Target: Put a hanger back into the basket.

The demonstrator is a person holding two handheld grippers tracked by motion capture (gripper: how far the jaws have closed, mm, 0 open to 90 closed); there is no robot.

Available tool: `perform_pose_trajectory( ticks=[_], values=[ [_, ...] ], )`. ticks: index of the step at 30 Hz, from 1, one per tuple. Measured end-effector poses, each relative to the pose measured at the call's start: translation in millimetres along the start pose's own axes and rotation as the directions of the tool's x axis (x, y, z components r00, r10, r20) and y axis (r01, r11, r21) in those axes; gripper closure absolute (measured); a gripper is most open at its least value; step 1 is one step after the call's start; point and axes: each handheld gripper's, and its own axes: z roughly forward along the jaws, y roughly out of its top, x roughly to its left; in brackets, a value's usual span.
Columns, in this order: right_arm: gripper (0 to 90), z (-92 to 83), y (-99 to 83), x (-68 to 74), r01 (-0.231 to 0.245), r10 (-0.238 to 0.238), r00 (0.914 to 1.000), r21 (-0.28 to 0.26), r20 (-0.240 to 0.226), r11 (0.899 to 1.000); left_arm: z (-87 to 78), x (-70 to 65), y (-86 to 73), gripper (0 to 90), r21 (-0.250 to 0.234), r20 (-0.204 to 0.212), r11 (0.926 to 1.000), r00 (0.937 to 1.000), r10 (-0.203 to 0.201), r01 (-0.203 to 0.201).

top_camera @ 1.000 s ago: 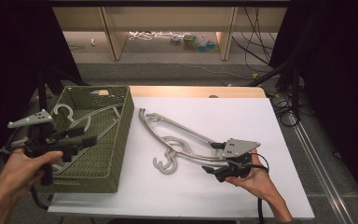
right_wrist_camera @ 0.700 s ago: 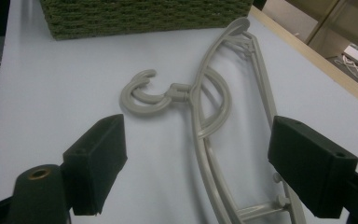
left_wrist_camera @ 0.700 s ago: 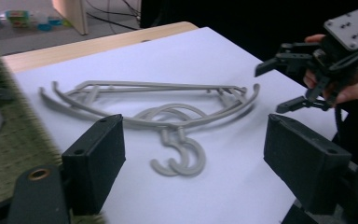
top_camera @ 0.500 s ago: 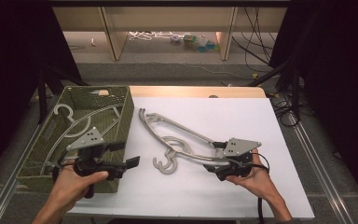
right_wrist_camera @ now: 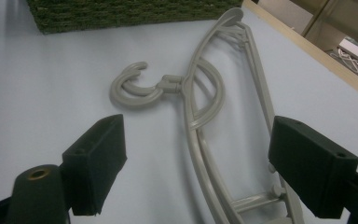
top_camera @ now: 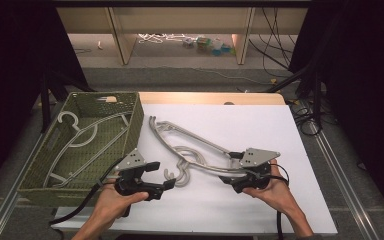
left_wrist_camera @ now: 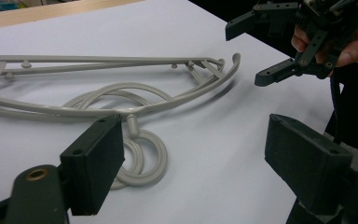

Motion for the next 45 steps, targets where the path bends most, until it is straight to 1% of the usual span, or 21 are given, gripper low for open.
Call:
perform_pose_trajectory(
  ticks=[2,4,5,6,8,9,13,16,18,19,22,24,25,26,28,30,36,38,40,44,45],
  values=[
    [19.8,0.9,0.6,0.3,0.0,0.0,1.0,0.002,0.002,1.0,3.4,1.1,-0.6,19.5,-0.005,0.008,1.0,1.0,-0.003,0.003],
    [19.8,3.2,1.6,-0.5,0.006,-0.006,1.0,0.012,0.002,1.0,3.8,2.8,0.1,19.4,-0.005,-0.003,1.0,1.0,0.004,-0.004],
    [19.8,4.9,2.0,-0.8,0.005,-0.005,1.0,0.017,0.0,1.0,3.5,3.6,0.9,19.1,0.001,-0.004,1.0,1.0,-0.002,0.002],
    [20.0,7.0,2.0,-1.8,0.004,-0.004,1.0,0.022,-0.005,1.0,4.1,4.3,1.2,18.9,-0.014,-0.004,0.9999,1.0,-0.006,0.006],
    [20.3,12.1,1.8,-4.7,0.007,-0.007,0.9999,0.037,-0.013,0.999,4.5,5.6,2.6,18.9,-0.02,-0.006,0.9997,0.9999,-0.012,0.012],
    [20.5,14.8,1.5,-6.4,0.004,-0.003,0.9999,0.043,-0.012,0.999,4.7,6.6,3.2,18.9,-0.013,-0.009,0.9998,0.9999,-0.013,0.013],
    [23.6,26.6,0.5,-15.9,0.001,0.001,0.9998,0.08,-0.022,0.997,7.0,10.9,4.8,18.7,-0.016,-0.018,0.9998,0.9997,-0.015,0.015],
    [29.8,35.5,0.2,-22.0,0.011,-0.007,0.9994,0.114,-0.035,0.993,7.6,13.5,7.9,18.8,-0.024,-0.03,0.9995,0.9994,-0.019,0.018],
    [30.2,42.0,-0.3,-24.4,0.019,-0.014,0.9993,0.145,-0.035,0.989,8.3,16.9,9.2,18.8,-0.027,-0.051,0.9995,0.9986,-0.016,0.015],
    [31.1,44.4,-0.7,-24.5,0.022,-0.017,0.9992,0.164,-0.036,0.986,8.7,18.1,9.8,18.8,-0.028,-0.053,0.9992,0.9982,-0.029,0.028],
    [33.8,50.4,-2.1,-22.2,0.042,-0.033,0.9985,0.204,-0.044,0.978,9.9,19.3,10.9,18.8,-0.034,-0.038,0.9987,0.9985,-0.039,0.038],
    [36.9,54.4,-2.8,-20.6,0.069,-0.057,0.9968,0.224,-0.056,0.972,10.4,19.0,10.5,18.8,-0.029,-0.034,0.999,0.9988,-0.034,0.033],
    [38.4,56.3,-3.0,-19.5,0.065,-0.054,0.9971,0.227,-0.053,0.972,11.7,19.1,9.3,18.7,-0.03,-0.028,0.9991,0.9991,-0.032,0.031],
    [40.8,58.9,-3.3,-19.2,0.071,-0.057,0.9963,0.242,-0.064,0.968,12.4,19.2,8.8,18.8,-0.024,-0.03,0.9993,0.9991,-0.029,0.028],
    [43.4,63.3,-4.4,-18.7,0.077,-0.061,0.9958,0.258,-0.069,0.963,13.5,19.6,8.4,18.7,-0.02,-0.028,0.9994,0.9992,-0.028,0.028],
    [46.6,68.4,-5.7,-18.4,0.093,-0.071,0.9934,0.27,-0.089,0.958,13.6,19.4,8.4,18.7,-0.016,-0.027,0.9996,0.9993,-0.025,0.024],
    [53.7,80.8,-7.8,-16.1,0.121,-0.096,0.991,0.32,-0.094,0.94,14.6,19.0,7.0,18.7,-0.015,-0.026,0.9998,0.9995,-0.017,0.016],
    [56.0,83.9,-8.4,-16.0,0.122,-0.097,0.9909,0.325,-0.094,0.938,14.9,18.7,6.4,18.6,-0.005,-0.026,1.0,0.9996,-0.007,0.007],
    [58.6,86.5,-8.7,-16.2,0.134,-0.106,0.9892,0.332,-0.101,0.934,15.7,18.6,6.0,18.6,-0.005,-0.024,1.0,0.9997,-0.009,0.009],
    [63.4,87.7,-7.7,-16.4,0.124,-0.098,0.9908,0.33,-0.093,0.936,16.2,19.1,5.4,18.6,-0.008,-0.032,1.0,0.9995,0.0,0.0],
    [64.4,88.5,-7.5,-17.8,0.133,-0.108,0.9897,0.329,-0.094,0.935,16.0,19.0,5.7,18.6,-0.004,-0.033,1.0,0.9995,0.0,0.0]
  ],
)
